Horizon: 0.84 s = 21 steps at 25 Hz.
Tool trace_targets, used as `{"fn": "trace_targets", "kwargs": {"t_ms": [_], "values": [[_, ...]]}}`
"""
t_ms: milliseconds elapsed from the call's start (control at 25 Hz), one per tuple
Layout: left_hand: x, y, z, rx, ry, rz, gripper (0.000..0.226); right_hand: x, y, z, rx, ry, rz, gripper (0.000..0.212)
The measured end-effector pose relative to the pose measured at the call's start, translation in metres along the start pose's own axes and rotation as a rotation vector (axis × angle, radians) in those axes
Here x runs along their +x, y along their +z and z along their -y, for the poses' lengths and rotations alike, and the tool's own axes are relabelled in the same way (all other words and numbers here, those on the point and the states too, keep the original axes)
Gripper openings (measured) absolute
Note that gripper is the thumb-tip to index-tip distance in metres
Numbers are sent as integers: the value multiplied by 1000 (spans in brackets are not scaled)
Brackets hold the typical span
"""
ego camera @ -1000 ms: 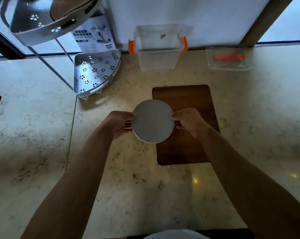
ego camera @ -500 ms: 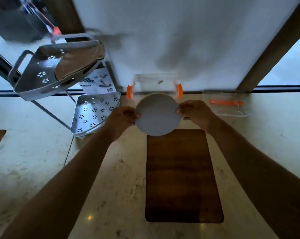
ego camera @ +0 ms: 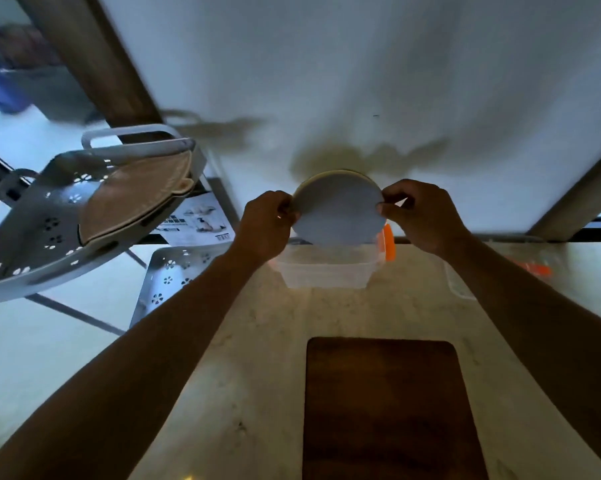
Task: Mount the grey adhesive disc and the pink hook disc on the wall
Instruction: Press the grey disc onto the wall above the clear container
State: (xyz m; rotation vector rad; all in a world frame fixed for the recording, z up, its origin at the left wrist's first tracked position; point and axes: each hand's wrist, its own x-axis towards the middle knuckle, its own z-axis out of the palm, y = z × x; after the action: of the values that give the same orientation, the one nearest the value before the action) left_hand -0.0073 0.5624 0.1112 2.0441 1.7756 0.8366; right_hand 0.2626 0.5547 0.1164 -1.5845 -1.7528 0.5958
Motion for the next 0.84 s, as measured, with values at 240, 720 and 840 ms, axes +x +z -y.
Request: {"fn": "trace_targets", "kwargs": {"t_ms": [240, 720, 840], "values": [[31, 29, 28, 43, 28, -4, 16, 32, 32, -33, -52, -88, 32, 9], [39, 52, 63, 120, 13, -50, 8, 49, 79, -52, -203, -68, 57, 14], [39, 57, 64, 138, -6, -63, 9, 50, 82, -54, -233, -61, 60, 15]]}}
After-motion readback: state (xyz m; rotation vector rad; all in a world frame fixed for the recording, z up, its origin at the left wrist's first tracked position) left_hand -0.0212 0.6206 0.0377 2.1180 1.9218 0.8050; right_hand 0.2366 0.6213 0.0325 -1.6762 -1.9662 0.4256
